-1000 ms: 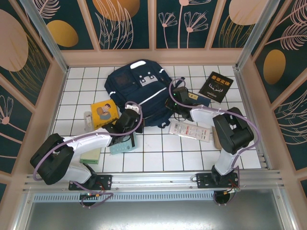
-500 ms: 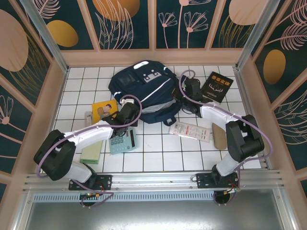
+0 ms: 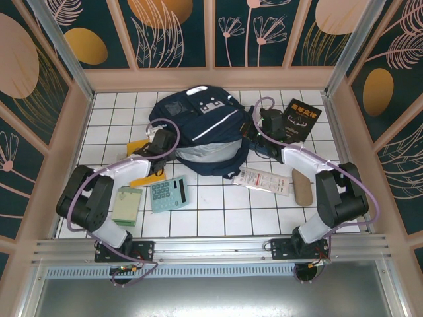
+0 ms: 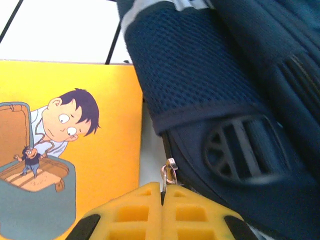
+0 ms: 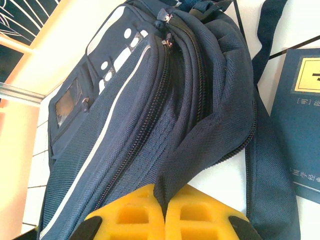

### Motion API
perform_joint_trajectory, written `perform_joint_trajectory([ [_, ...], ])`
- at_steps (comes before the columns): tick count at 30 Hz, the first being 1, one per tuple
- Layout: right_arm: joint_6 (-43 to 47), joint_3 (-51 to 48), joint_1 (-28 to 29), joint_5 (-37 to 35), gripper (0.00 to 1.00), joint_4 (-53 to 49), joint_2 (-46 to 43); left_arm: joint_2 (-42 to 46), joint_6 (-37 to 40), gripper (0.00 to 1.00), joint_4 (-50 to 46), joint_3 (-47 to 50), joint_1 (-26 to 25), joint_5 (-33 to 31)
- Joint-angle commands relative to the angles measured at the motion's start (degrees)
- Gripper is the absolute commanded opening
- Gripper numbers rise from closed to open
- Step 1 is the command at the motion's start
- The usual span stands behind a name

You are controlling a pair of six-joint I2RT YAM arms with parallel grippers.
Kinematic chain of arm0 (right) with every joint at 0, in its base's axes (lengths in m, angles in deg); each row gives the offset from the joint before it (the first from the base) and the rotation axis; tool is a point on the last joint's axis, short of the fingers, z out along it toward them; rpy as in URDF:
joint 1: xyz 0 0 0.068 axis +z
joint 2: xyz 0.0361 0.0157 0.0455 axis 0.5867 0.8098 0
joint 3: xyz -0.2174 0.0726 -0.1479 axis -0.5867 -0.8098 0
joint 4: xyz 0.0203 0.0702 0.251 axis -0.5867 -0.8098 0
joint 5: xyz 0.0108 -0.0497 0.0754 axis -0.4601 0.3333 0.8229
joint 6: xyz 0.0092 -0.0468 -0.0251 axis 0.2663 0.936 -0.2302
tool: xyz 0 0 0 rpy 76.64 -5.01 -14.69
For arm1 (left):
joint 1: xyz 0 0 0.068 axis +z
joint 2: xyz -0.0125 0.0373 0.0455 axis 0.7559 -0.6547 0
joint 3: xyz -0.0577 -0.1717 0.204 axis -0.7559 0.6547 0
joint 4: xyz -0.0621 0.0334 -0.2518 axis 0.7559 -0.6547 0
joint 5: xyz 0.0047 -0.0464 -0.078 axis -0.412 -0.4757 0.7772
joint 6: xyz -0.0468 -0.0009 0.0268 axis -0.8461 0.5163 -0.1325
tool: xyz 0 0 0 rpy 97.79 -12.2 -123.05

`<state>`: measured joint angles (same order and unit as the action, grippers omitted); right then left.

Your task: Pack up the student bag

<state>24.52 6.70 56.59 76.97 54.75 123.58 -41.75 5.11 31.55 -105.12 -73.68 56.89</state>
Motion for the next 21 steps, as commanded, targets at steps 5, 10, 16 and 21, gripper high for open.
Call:
perform_joint_trajectory([
  [5,1.6,-0.3,-4.2,-6.9,0.00,4.4,-4.5,-7.6,-4.5,0.00,-2.6,-2.2,11.1,-4.4],
  [10,1.4,-0.6,-4.3,-6.0,0.00,4.9,-4.4,-10.1,-3.8,0.00,-2.9,-4.9,11.9,-4.3],
  [16,1.2,-0.7,-3.9,-3.2,0.00,6.4,-3.8,-6.3,-1.7,0.00,-0.2,-3.3,11.9,0.8],
  [21,0.8,-0.2,-2.5,-0.4,0.00,7.6,-2.0,2.7,-0.5,0.44,1.8,0.3,11.8,5.8],
])
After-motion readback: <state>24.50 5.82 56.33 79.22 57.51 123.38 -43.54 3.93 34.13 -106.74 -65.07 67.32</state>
